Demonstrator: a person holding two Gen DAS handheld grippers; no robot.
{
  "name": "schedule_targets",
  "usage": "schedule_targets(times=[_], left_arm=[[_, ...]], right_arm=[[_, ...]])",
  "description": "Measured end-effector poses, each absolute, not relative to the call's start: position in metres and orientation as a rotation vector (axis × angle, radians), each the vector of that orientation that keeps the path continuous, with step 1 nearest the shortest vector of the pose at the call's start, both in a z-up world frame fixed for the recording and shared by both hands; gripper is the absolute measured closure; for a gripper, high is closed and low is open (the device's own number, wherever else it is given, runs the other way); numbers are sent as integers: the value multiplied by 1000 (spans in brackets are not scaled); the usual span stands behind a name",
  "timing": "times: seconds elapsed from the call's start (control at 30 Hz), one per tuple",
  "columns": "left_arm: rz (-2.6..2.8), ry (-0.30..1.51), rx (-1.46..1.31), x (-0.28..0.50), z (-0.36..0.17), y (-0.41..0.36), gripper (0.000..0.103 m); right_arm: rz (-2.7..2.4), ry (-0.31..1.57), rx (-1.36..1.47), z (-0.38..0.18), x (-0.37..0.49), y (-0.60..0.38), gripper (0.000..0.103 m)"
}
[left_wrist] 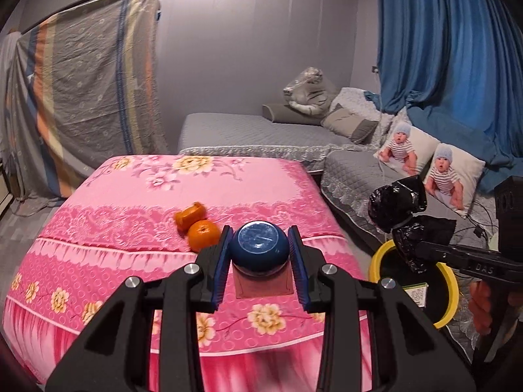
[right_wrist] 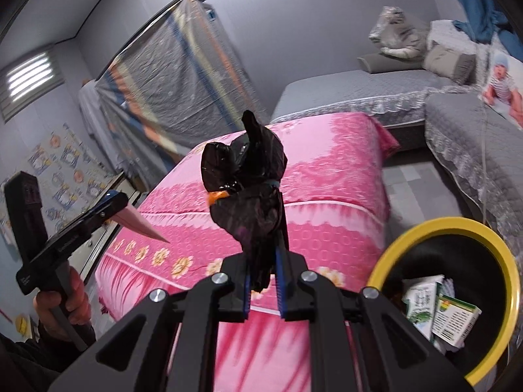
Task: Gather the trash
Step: 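Carry the black bag and cream tube with both grippers over the yellow bin, then open both grippers to drop the bag and cream tube into the bin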
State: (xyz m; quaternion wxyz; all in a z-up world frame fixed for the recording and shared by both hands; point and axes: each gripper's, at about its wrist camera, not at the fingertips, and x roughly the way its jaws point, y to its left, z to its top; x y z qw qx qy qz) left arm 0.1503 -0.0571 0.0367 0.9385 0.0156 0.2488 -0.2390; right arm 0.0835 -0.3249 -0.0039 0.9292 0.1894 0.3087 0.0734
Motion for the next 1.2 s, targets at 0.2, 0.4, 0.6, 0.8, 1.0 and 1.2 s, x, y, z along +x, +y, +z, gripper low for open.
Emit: schedule_targets(times=[0.2, 0.4, 0.6, 0.8, 1.0, 1.2], left_arm=[[-579, 496, 78, 145, 45, -103, 71], [-663, 492, 125, 138, 46, -148, 71], [-748, 483, 164, 132, 48, -191, 71], [-818, 486, 201, 127, 44, -230, 71], [-864, 500, 232, 123, 36, -259, 71], [-888, 516, 264, 123, 25, -281, 71]], right_arm=[[29, 605, 420, -12, 68, -363, 92], [-91, 585, 436, -23, 51, -399, 92], [-168, 581, 472, -37, 34, -428, 92], [-219, 584, 494, -49, 22, -448, 92], [-285, 588, 522, -61, 13, -466, 92], [-336, 613, 559, -73, 10, -478, 92]])
